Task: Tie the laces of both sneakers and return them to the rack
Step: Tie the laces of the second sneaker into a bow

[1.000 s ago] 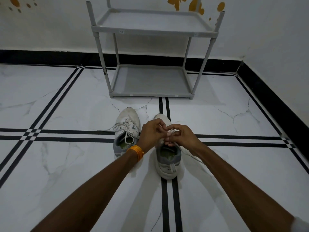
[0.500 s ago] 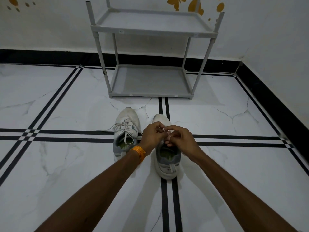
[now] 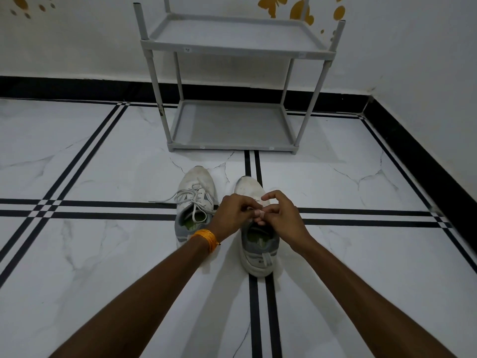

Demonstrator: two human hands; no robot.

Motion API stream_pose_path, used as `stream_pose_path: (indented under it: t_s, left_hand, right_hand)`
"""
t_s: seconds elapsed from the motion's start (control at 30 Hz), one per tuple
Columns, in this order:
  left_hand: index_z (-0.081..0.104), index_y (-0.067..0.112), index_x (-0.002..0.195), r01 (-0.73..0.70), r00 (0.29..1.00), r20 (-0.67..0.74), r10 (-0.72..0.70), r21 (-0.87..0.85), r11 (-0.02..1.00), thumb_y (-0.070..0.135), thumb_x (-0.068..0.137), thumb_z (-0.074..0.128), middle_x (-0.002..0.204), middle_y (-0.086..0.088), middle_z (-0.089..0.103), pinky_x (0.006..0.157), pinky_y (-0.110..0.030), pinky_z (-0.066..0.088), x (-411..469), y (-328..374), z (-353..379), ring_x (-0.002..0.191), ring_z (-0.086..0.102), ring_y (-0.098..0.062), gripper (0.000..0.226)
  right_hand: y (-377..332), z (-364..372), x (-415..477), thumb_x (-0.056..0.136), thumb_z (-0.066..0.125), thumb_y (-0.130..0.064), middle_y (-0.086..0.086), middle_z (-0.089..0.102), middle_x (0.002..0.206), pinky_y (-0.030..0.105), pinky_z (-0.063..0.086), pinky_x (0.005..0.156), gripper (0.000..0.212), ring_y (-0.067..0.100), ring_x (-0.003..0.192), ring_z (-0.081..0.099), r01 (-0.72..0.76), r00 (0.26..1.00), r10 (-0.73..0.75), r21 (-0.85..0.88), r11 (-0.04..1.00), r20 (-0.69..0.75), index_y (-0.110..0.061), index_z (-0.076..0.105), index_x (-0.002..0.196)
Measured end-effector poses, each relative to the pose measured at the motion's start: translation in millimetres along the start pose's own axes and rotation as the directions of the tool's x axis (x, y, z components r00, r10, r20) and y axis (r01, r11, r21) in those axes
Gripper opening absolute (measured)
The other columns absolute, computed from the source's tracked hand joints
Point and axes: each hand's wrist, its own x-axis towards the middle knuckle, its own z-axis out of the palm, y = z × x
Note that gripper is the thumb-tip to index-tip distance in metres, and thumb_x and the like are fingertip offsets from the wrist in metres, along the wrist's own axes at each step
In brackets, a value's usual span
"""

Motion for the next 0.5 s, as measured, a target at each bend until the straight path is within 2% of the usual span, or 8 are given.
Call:
stream_pose_path:
  t_s: [0.07, 0.17, 0.23, 0.3, 0.33, 0.4, 0.43, 0.5]
  left_hand:
    - [0.076, 0.009, 0.102, -0.018, 1.0, 0.002, 0.018, 0.064, 0.998, 0.015, 0.086, 0.069, 0.099, -0.008, 0.076, 0.072, -0.008, 0.041, 0.1, 2.1, -1.5, 0.084, 0.063, -0.01, 0.018]
    - [0.074, 0.007, 0.101, -0.055, 0.998, 0.043, 0.045, 0.286, 0.957, 0.015, 0.091, 0.061, 0.098, -0.012, 0.072, 0.073, -0.022, 0.042, 4.2, 4.4, 2.6, 0.09, 0.064, -0.024, 0.018]
    - [0.072, 0.008, 0.102, -0.049, 0.998, 0.061, 0.027, 0.401, 0.915, 0.015, 0.094, 0.056, 0.1, -0.013, 0.069, 0.073, -0.025, 0.037, 4.7, 6.4, 4.6, 0.093, 0.061, -0.028, 0.019]
    - [0.071, 0.007, 0.103, 0.017, 0.999, 0.027, -0.031, 0.412, 0.911, 0.014, 0.095, 0.054, 0.101, -0.012, 0.068, 0.074, -0.024, 0.035, 4.7, 5.6, 4.4, 0.094, 0.06, -0.028, 0.021]
    - [0.072, 0.005, 0.103, 0.085, 0.996, 0.008, -0.094, 0.344, 0.935, 0.014, 0.095, 0.054, 0.099, -0.011, 0.068, 0.075, -0.024, 0.036, 4.5, 5.4, 3.1, 0.093, 0.061, -0.026, 0.022]
    - [0.072, 0.002, 0.099, 0.298, 0.952, 0.08, -0.297, -0.002, 0.955, 0.014, 0.096, 0.054, 0.087, -0.007, 0.066, 0.074, -0.026, 0.041, 6.0, 7.1, -1.4, 0.081, 0.059, -0.02, 0.023]
    - [0.072, 0.002, 0.093, 0.394, 0.915, 0.162, -0.369, -0.169, 0.903, 0.014, 0.095, 0.054, 0.079, -0.006, 0.062, 0.069, -0.026, 0.043, 7.4, 8.6, -4.5, 0.074, 0.054, -0.016, 0.022]
    - [0.067, 0.006, 0.079, 0.518, 0.849, 0.285, -0.444, -0.289, 0.805, 0.012, 0.094, 0.054, 0.066, -0.003, 0.052, 0.059, -0.023, 0.04, 10.2, 12.4, -8.8, 0.061, 0.045, -0.012, 0.02]
  right_hand:
    - [0.1, 1.4, 0.3, 0.09, 0.064, -0.003, 0.009, 0.075, 0.085, 0.017, 0.057, 0.064, 0.026, 0.015, 0.071, 0.075, 0.0, 1.0, -0.001, -0.027, 1.0, -0.01, -0.015, 0.055, 0.112]
    - [2.4, 5.8, 1.4, 0.091, 0.063, -0.003, 0.004, 0.074, 0.083, 0.012, 0.055, 0.059, 0.019, 0.008, 0.065, 0.073, 0.006, 0.995, -0.016, -0.095, 0.995, -0.103, -0.014, 0.058, 0.106]
    - [4.7, 7.1, 2.3, 0.089, 0.066, -0.006, -0.001, 0.071, 0.08, 0.009, 0.054, 0.058, 0.014, 0.007, 0.064, 0.071, 0.063, 0.977, -0.107, -0.232, 0.971, -0.185, -0.014, 0.06, 0.098]
    - [7.7, 4.4, 2.2, 0.089, 0.067, -0.007, -0.002, 0.067, 0.08, 0.013, 0.055, 0.063, 0.01, 0.007, 0.07, 0.067, 0.128, 0.95, -0.225, -0.388, 0.913, -0.217, -0.015, 0.061, 0.092]
    - [8.8, 2.2, 1.5, 0.089, 0.066, -0.007, -0.001, 0.068, 0.081, 0.019, 0.057, 0.067, 0.009, 0.008, 0.073, 0.066, 0.142, 0.944, -0.253, -0.43, 0.891, -0.213, -0.014, 0.061, 0.09]
    - [10.2, -0.9, 0.8, 0.089, 0.064, -0.007, 0.001, 0.069, 0.082, 0.028, 0.06, 0.07, 0.007, 0.009, 0.075, 0.066, 0.159, 0.95, -0.261, -0.457, 0.875, -0.169, -0.014, 0.062, 0.088]
    - [10.8, -0.8, 0.5, 0.09, 0.063, -0.007, 0.001, 0.069, 0.083, 0.03, 0.06, 0.071, 0.007, 0.01, 0.075, 0.066, 0.165, 0.955, -0.257, -0.46, 0.873, -0.145, -0.014, 0.062, 0.088]
    - [9.3, 1.2, -0.5, 0.09, 0.062, -0.006, 0.002, 0.07, 0.088, 0.032, 0.06, 0.076, 0.007, 0.013, 0.08, 0.066, 0.159, 0.962, -0.241, -0.45, 0.879, -0.131, -0.013, 0.063, 0.092]
